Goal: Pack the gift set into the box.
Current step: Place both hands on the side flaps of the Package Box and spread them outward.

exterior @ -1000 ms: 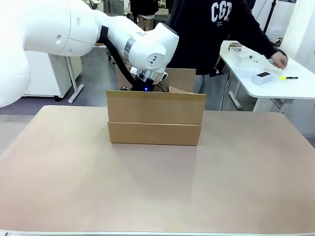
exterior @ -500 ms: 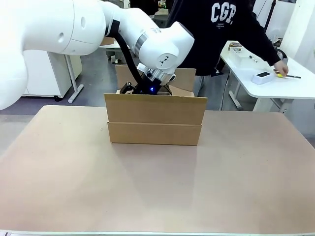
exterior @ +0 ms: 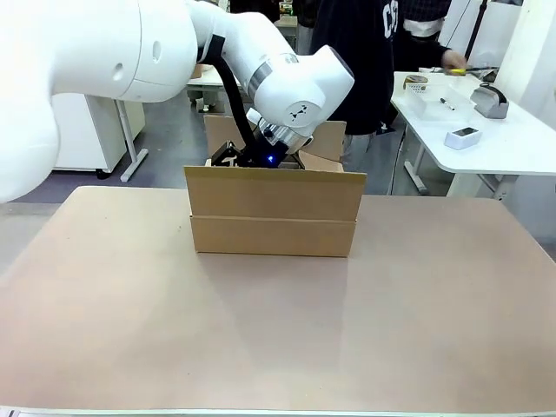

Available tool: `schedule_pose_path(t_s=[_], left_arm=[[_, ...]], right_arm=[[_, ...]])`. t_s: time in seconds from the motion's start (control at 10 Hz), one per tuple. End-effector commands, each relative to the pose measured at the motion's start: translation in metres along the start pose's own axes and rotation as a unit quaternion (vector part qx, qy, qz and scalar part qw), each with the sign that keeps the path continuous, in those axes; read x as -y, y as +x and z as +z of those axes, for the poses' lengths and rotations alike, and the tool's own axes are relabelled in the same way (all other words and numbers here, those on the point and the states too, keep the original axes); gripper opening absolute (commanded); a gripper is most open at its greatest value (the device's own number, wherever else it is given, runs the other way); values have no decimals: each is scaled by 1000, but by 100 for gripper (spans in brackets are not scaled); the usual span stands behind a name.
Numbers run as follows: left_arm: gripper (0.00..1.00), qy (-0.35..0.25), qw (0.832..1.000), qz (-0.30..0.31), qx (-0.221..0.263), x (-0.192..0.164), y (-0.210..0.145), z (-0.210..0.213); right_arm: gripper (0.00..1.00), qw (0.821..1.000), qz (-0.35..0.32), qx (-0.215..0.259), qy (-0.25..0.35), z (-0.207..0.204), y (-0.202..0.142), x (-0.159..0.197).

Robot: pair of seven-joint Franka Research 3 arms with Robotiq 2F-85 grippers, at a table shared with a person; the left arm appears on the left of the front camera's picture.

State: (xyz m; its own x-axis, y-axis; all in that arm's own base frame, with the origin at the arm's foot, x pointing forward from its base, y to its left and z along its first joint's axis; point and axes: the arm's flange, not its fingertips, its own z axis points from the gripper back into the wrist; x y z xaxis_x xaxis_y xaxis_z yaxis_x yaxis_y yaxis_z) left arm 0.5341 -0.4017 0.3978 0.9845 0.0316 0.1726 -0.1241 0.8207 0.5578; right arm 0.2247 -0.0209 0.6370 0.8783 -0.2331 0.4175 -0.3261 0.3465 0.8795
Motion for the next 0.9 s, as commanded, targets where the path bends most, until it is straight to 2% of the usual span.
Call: schedule_pose_path(t_s=[0.0,0.3,0.8], left_arm=[[100,32,999,26,11,7,5,2],[100,59,997,46,9,7,15,-6],[100,75,996,44,-12,6,21,-20]], right_arm=[[100,1000,12,2,12,-2,4,-3],[100,1000,12,2,12,-2,4,-3],[100,1000,12,2,12,-2,4,-3]])
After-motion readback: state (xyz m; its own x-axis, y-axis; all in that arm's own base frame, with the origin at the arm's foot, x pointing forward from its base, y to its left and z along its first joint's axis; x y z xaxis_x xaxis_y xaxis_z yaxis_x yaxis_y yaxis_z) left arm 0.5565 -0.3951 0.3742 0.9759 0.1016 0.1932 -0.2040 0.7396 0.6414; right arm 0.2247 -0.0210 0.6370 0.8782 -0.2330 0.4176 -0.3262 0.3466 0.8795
